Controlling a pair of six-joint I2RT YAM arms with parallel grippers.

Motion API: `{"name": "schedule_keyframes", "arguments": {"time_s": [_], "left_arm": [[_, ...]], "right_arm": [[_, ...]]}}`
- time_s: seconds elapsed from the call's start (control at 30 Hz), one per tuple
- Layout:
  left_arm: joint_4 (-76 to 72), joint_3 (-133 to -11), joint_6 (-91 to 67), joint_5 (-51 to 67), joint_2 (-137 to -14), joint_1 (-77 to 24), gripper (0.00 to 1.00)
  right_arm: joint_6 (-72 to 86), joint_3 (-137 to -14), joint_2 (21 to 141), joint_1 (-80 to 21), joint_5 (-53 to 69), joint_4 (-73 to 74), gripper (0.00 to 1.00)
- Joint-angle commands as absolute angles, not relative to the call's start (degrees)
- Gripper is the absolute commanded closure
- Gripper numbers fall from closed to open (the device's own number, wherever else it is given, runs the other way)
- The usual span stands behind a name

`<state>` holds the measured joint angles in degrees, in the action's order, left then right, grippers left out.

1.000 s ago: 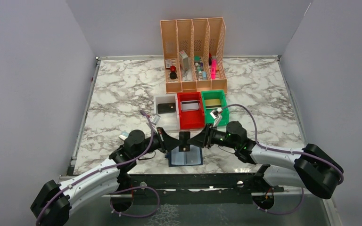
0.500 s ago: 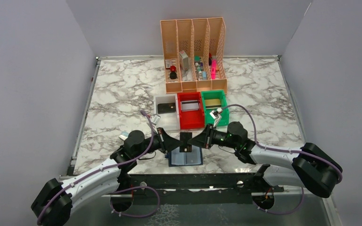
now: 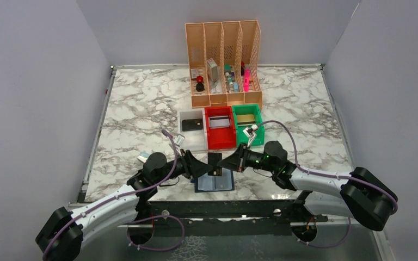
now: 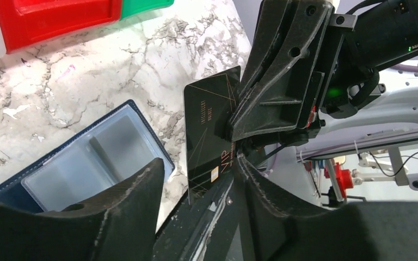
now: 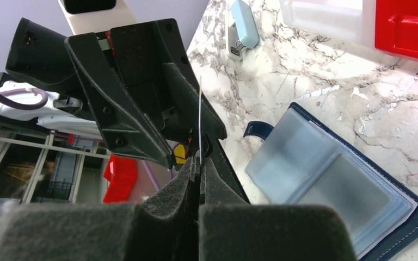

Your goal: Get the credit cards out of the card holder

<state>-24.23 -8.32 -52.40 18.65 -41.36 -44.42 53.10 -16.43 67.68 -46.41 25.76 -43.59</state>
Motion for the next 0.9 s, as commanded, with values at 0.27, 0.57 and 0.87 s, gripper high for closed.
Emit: {"name": "schedule_keyframes", "arguments": {"time_s": [0.27,0.57,0.87], "left_arm": [[9.94,-20.03,-39.47,-0.65,-38.27,-44.38,0.2],[25.21,-28.1,-42.33,-23.03,-40.1,-44.38,0.01],[31.1,-28.25,-52.11,-35.4,-37.42,-44.32,0.01]], "right_arm": [[46.98,-19.96,62.98,-46.32,17.38,-29.46,0.97],[34.53,-33.72,66.31,-46.32,7.54,-11.48,0.99],[24.32,-50.32,79.09,-47.3,-0.06,-3.92,0.99]]}}
